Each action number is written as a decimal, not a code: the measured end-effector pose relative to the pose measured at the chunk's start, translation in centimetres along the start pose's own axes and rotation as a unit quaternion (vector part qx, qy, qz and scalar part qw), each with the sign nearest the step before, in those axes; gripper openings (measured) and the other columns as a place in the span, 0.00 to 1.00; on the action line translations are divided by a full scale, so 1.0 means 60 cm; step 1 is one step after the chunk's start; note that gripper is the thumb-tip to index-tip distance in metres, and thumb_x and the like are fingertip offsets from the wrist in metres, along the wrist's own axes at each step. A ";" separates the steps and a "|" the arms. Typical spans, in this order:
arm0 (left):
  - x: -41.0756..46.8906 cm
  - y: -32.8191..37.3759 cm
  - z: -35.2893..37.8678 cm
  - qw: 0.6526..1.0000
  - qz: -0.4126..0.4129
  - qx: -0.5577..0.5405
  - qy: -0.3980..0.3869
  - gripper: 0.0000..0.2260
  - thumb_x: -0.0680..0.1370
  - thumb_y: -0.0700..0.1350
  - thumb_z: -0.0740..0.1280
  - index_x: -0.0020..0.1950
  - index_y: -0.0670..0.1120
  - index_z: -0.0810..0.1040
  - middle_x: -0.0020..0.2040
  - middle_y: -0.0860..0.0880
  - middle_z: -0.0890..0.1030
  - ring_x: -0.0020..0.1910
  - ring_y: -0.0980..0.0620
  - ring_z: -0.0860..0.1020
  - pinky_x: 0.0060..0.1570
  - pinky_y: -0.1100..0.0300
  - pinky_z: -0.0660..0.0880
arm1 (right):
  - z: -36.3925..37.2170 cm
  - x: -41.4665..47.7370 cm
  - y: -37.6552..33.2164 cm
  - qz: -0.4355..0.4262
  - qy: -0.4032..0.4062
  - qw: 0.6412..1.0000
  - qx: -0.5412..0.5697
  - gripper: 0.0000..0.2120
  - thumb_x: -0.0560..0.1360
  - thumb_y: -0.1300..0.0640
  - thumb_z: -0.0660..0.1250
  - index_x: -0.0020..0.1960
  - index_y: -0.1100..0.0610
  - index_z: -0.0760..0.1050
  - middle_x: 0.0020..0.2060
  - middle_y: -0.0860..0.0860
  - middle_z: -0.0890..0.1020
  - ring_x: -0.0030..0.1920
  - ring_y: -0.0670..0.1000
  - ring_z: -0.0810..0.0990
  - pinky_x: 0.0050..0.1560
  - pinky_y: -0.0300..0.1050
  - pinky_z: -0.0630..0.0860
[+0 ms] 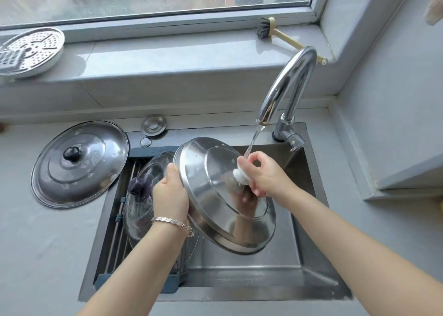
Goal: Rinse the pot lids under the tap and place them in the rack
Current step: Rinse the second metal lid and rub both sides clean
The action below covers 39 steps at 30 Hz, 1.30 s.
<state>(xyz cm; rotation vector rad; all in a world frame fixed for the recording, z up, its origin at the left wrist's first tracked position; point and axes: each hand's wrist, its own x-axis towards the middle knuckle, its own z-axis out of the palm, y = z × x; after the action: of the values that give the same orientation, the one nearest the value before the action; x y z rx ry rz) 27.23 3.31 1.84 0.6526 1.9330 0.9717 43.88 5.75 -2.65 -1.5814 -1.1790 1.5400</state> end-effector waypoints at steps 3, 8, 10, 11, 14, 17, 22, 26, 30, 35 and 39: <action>0.003 -0.002 -0.004 0.999 -0.017 -0.029 -0.012 0.15 0.78 0.52 0.56 0.34 0.47 0.64 0.28 0.49 0.64 0.29 0.50 0.65 0.30 0.59 0.62 | 0.003 0.019 -0.012 0.034 -0.006 0.999 -0.004 0.20 0.78 0.46 0.59 0.33 0.57 0.65 0.21 0.54 0.69 0.13 0.44 0.63 0.16 0.31 0.56; 0.010 -0.003 -0.012 1.000 0.011 -0.025 0.009 0.15 0.79 0.52 0.56 0.37 0.45 0.67 0.29 0.48 0.66 0.30 0.50 0.65 0.31 0.58 0.62 | 0.028 0.019 -0.006 0.061 0.036 0.997 0.018 0.20 0.80 0.48 0.56 0.33 0.56 0.67 0.13 0.47 0.67 0.13 0.44 0.62 0.15 0.31 0.57; 0.012 -0.009 -0.016 0.999 0.019 -0.030 0.019 0.15 0.79 0.52 0.56 0.39 0.43 0.69 0.30 0.48 0.67 0.31 0.49 0.67 0.33 0.58 0.64 | 0.035 0.017 -0.006 0.017 0.056 0.997 -0.045 0.21 0.78 0.45 0.58 0.30 0.55 0.65 0.13 0.47 0.67 0.15 0.45 0.64 0.18 0.35 0.62; 0.012 -0.013 -0.015 0.999 0.020 -0.028 0.021 0.15 0.79 0.53 0.56 0.40 0.43 0.69 0.30 0.47 0.67 0.32 0.49 0.67 0.33 0.57 0.64 | 0.036 0.015 -0.010 0.007 0.064 0.995 -0.080 0.22 0.76 0.44 0.61 0.29 0.55 0.63 0.14 0.47 0.68 0.16 0.46 0.65 0.22 0.37 0.64; 0.007 -0.026 -0.008 0.999 0.036 -0.019 0.022 0.15 0.79 0.53 0.55 0.40 0.44 0.69 0.30 0.44 0.67 0.32 0.48 0.67 0.34 0.58 0.65 | 0.033 0.020 -0.023 0.060 0.059 0.986 -0.145 0.21 0.72 0.45 0.65 0.28 0.55 0.64 0.19 0.48 0.69 0.23 0.49 0.68 0.29 0.40 0.65; 0.001 -0.030 0.002 0.998 0.044 -0.043 0.017 0.16 0.79 0.54 0.55 0.38 0.44 0.69 0.31 0.44 0.66 0.35 0.48 0.67 0.38 0.55 0.65 | 0.033 0.032 -0.027 0.147 0.045 0.979 -0.135 0.18 0.74 0.48 0.60 0.29 0.56 0.68 0.16 0.51 0.68 0.18 0.49 0.66 0.21 0.36 0.61; -0.005 -0.016 0.013 0.996 0.073 -0.046 0.013 0.22 0.80 0.51 0.56 0.27 0.48 0.57 0.26 0.48 0.59 0.30 0.50 0.61 0.34 0.57 0.60 | 0.026 0.027 -0.003 0.178 0.054 0.983 0.003 0.17 0.79 0.53 0.53 0.35 0.59 0.69 0.12 0.49 0.66 0.10 0.44 0.61 0.15 0.29 0.56; -0.005 -0.015 0.028 1.000 0.024 -0.005 -0.013 0.21 0.80 0.51 0.55 0.28 0.47 0.57 0.26 0.49 0.59 0.26 0.51 0.59 0.29 0.59 0.56 | -0.005 -0.003 0.014 0.100 0.057 0.974 -0.197 0.17 0.79 0.50 0.54 0.38 0.58 0.72 0.30 0.55 0.80 0.29 0.53 0.80 0.31 0.40 0.75; -0.020 -0.023 0.066 0.971 -0.150 -0.139 -0.123 0.17 0.81 0.49 0.55 0.38 0.40 0.72 0.31 0.44 0.75 0.31 0.46 0.74 0.36 0.55 0.74 | -0.022 -0.074 -0.016 0.028 -0.071 0.937 -0.340 0.33 0.73 0.34 0.57 0.69 0.54 0.63 0.56 0.51 0.78 0.59 0.51 0.76 0.56 0.45 0.71; -0.032 -0.010 0.118 0.904 -0.283 -0.260 -0.189 0.14 0.82 0.48 0.53 0.56 0.36 0.66 0.41 0.39 0.75 0.47 0.39 0.76 0.43 0.45 0.72 | -0.030 -0.129 -0.017 -0.044 -0.118 0.864 -0.487 0.29 0.74 0.44 0.63 0.71 0.50 0.56 0.57 0.48 0.74 0.54 0.53 0.76 0.51 0.46 0.71; -0.036 -0.014 0.126 0.888 -0.273 -0.230 -0.290 0.20 0.82 0.51 0.51 0.46 0.36 0.72 0.46 0.36 0.79 0.54 0.39 0.77 0.51 0.48 0.75 | -0.072 -0.107 0.013 -0.054 0.044 0.861 -0.505 0.18 0.74 0.65 0.56 0.62 0.53 0.68 0.49 0.57 0.81 0.48 0.62 0.78 0.46 0.51 0.74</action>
<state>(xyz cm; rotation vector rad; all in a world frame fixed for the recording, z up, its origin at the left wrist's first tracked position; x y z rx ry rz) 34.78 4.11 -0.36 0.0766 1.1818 0.7184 48.79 0.30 -0.12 -2.0994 -2.1683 0.7265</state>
